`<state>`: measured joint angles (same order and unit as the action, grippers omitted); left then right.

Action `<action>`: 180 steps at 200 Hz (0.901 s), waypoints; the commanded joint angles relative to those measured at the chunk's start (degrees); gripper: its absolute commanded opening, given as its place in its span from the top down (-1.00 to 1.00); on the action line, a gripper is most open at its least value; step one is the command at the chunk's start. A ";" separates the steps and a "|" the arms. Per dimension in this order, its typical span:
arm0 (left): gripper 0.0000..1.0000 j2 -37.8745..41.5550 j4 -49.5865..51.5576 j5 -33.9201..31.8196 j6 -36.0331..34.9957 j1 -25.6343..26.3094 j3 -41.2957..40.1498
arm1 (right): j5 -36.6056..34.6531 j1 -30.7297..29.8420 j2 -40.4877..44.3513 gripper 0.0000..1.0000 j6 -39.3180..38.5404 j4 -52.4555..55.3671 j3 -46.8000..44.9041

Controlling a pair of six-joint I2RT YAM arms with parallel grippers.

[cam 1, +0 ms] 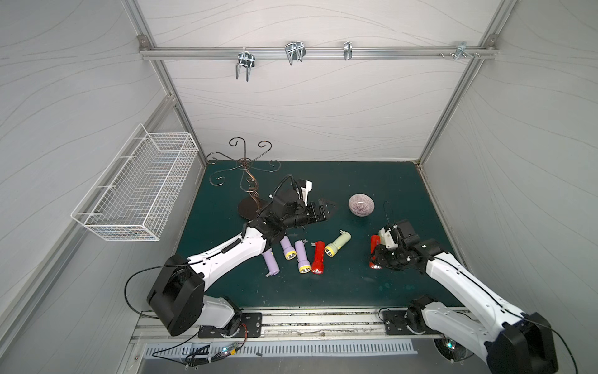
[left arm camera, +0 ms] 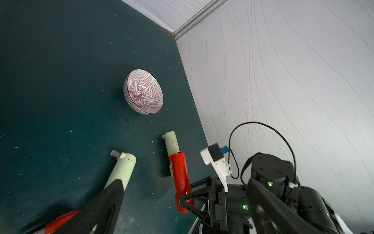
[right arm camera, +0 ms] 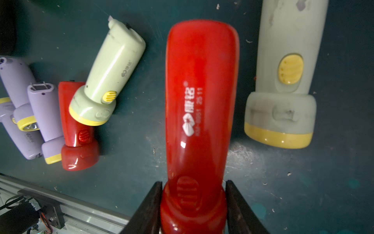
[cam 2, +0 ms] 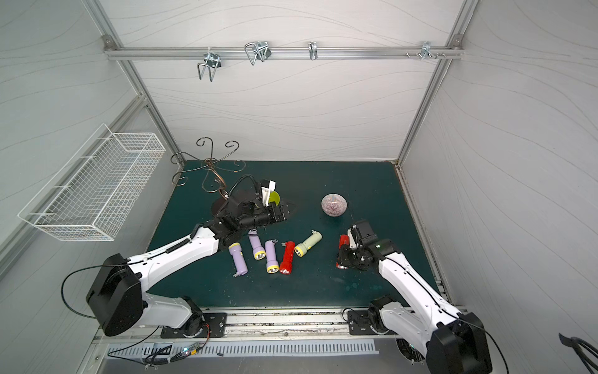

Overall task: Close the plug at the bottom of the flashlight
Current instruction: Place the flashlight at the center of the board.

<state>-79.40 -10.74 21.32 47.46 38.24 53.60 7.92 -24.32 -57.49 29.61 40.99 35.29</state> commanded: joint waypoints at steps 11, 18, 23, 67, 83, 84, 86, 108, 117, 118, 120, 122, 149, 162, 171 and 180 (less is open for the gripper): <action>-0.92 -1.08 -4.10 3.64 -0.47 -0.01 0.73 | -0.67 0.52 -6.67 1.00 -3.47 -3.62 2.21; -0.92 -1.43 -4.35 4.32 -0.56 -0.01 0.80 | -1.06 0.74 -8.23 1.00 -3.88 -3.89 2.69; -0.91 -1.61 -4.59 4.85 -0.62 -0.01 0.87 | -1.27 1.03 -9.19 1.00 -4.09 -4.17 2.98; -0.91 -2.39 -4.20 5.75 -1.25 -0.01 1.06 | -0.50 4.59 -14.21 1.00 -4.77 -6.31 5.21; -0.91 -2.60 -4.28 6.11 -1.28 -0.01 1.06 | -0.85 5.82 -16.19 0.99 -5.30 -6.66 6.36; -0.91 -2.60 -4.28 6.15 -1.30 -0.01 1.06 | -0.83 5.93 -16.30 0.98 -5.37 -6.64 6.41; -0.91 -2.61 -4.35 6.18 -1.38 -0.01 1.06 | -0.74 6.10 -16.68 0.98 -5.42 -6.70 6.45; -0.92 -2.78 -4.33 6.54 -1.46 -0.01 1.06 | 1.02 7.83 -19.75 0.93 -5.79 -7.98 6.81; -0.92 -2.85 -4.36 6.64 -1.57 -0.01 1.06 | 1.13 7.88 -20.81 0.91 -5.87 -8.41 6.77; -0.92 -2.86 -4.37 6.68 -1.62 -0.01 1.06 | 1.13 7.88 -20.94 0.90 -5.87 -8.40 6.79; -0.92 -2.87 -4.33 6.73 -1.70 -0.03 1.06 | 1.13 7.88 -21.16 0.89 -5.87 -8.52 6.74; -0.92 -2.87 -4.30 6.78 -1.64 -0.01 1.02 | 1.13 7.88 -21.41 0.88 -5.87 -8.55 6.71; -0.93 -2.96 -4.11 6.98 -2.05 -0.01 1.06 | 1.12 8.22 -23.07 0.60 -5.60 -9.20 6.03; -0.94 -3.13 -4.11 6.94 -2.16 -0.01 1.11 | 1.40 8.39 -23.28 0.43 -5.41 -9.44 5.69; -0.94 -3.31 -4.24 7.02 -2.06 -0.06 1.20 | 1.61 8.42 -23.20 0.25 -5.35 -9.51 5.52; -0.94 -3.53 -4.45 7.40 -1.91 -0.01 1.15 | 1.77 8.45 -22.94 0.04 -5.19 -9.48 5.40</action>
<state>-81.93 -12.01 27.46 46.35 38.24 53.60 8.58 -16.23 -80.05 24.45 32.42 41.28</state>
